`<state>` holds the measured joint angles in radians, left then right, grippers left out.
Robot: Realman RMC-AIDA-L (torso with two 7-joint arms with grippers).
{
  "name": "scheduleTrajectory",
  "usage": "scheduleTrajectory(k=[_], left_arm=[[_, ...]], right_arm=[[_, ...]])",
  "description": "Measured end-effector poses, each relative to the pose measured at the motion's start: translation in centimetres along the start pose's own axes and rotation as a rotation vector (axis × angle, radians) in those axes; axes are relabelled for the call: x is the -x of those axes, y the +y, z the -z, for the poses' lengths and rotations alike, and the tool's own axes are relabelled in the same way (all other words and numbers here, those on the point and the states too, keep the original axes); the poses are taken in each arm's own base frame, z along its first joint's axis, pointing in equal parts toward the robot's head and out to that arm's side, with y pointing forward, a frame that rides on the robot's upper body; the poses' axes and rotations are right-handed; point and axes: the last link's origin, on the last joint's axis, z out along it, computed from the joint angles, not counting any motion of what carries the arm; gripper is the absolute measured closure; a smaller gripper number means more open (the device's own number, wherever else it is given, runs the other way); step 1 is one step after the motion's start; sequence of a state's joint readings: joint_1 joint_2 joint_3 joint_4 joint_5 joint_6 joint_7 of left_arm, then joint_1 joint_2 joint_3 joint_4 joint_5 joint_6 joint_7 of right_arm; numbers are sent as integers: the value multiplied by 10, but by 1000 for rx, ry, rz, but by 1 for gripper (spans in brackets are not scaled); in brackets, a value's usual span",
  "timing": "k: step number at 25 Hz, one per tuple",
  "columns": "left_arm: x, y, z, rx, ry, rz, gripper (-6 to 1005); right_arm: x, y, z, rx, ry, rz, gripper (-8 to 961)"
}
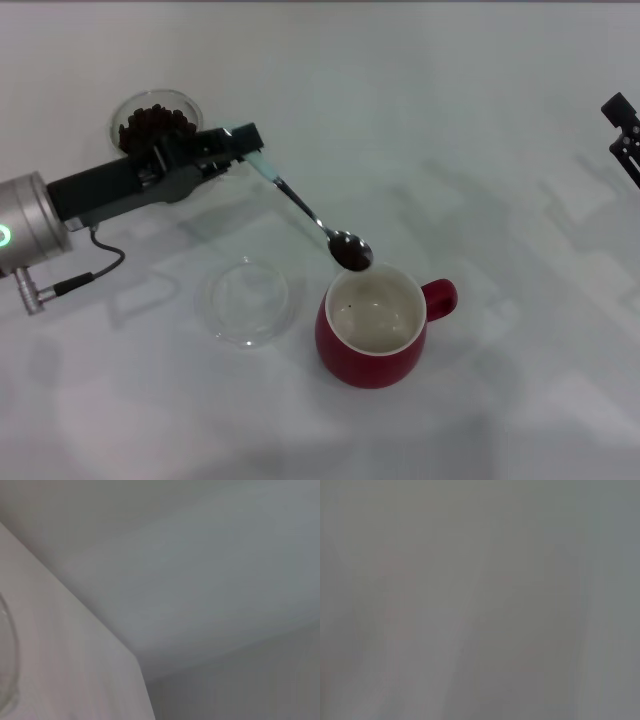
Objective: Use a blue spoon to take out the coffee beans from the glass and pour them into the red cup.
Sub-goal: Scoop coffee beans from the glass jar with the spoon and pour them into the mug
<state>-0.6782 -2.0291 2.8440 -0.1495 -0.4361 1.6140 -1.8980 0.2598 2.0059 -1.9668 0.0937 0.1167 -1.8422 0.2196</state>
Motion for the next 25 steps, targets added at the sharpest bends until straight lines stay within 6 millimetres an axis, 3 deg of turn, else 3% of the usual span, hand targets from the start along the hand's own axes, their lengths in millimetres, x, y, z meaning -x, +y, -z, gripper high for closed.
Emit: scheduleTrajectory(k=[10, 20, 25], left_arm=[[6, 2, -14, -7, -113, -105, 857], [-4, 13, -35, 29, -232, -417, 852], [-16, 24, -55, 56, -315, -624, 850]], right_arm=[[0, 2, 5, -8, 4, -8, 346], [-1, 1, 5, -11, 10, -10, 347], [-1, 1, 3, -12, 5, -9, 346]])
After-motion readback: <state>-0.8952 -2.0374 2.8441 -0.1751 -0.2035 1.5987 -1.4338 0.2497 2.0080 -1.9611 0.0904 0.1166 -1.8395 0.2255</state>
